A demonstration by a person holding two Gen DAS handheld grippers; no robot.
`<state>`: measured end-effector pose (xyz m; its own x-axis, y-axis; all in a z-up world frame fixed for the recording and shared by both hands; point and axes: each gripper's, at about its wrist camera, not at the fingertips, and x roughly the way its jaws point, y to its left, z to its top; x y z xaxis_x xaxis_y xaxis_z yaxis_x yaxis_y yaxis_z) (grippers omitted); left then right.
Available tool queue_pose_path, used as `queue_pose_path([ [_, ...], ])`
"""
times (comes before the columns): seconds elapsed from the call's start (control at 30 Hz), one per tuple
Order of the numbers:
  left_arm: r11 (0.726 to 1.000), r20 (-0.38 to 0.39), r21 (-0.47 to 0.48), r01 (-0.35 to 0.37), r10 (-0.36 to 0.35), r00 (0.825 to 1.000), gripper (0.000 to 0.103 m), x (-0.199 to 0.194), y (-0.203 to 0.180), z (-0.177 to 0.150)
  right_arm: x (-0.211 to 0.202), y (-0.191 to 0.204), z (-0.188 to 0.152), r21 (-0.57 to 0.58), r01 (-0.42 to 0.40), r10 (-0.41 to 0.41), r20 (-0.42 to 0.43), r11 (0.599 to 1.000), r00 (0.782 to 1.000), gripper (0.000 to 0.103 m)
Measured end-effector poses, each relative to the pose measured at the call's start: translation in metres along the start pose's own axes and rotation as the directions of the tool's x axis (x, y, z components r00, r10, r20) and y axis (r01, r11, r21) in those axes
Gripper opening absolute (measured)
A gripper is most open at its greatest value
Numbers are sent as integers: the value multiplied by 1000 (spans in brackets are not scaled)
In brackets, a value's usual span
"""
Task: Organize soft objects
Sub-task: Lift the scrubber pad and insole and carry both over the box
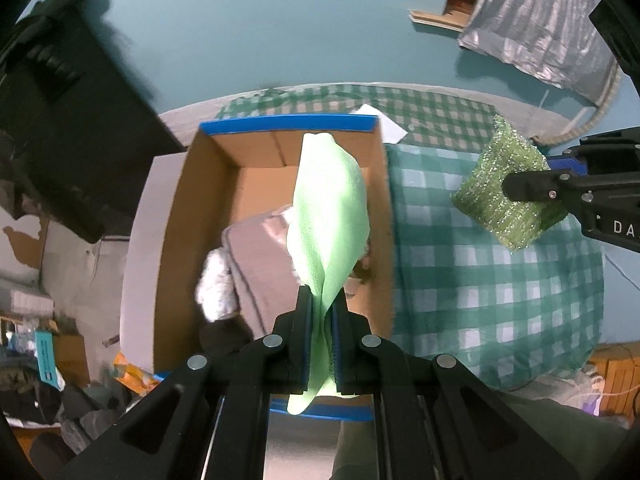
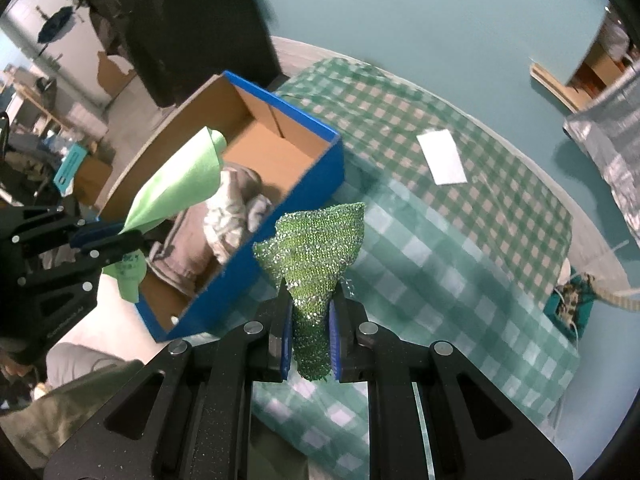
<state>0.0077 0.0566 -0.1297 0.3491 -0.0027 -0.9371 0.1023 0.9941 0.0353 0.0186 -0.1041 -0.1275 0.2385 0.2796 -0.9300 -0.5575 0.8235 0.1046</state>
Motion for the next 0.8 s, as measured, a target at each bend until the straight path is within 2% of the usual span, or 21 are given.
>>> queue_pose_path([
  [0.8,994,-49,-103,-43,38,998,9,33,77,0,51,83,69,-127,-39,33,-43,991,999,13],
])
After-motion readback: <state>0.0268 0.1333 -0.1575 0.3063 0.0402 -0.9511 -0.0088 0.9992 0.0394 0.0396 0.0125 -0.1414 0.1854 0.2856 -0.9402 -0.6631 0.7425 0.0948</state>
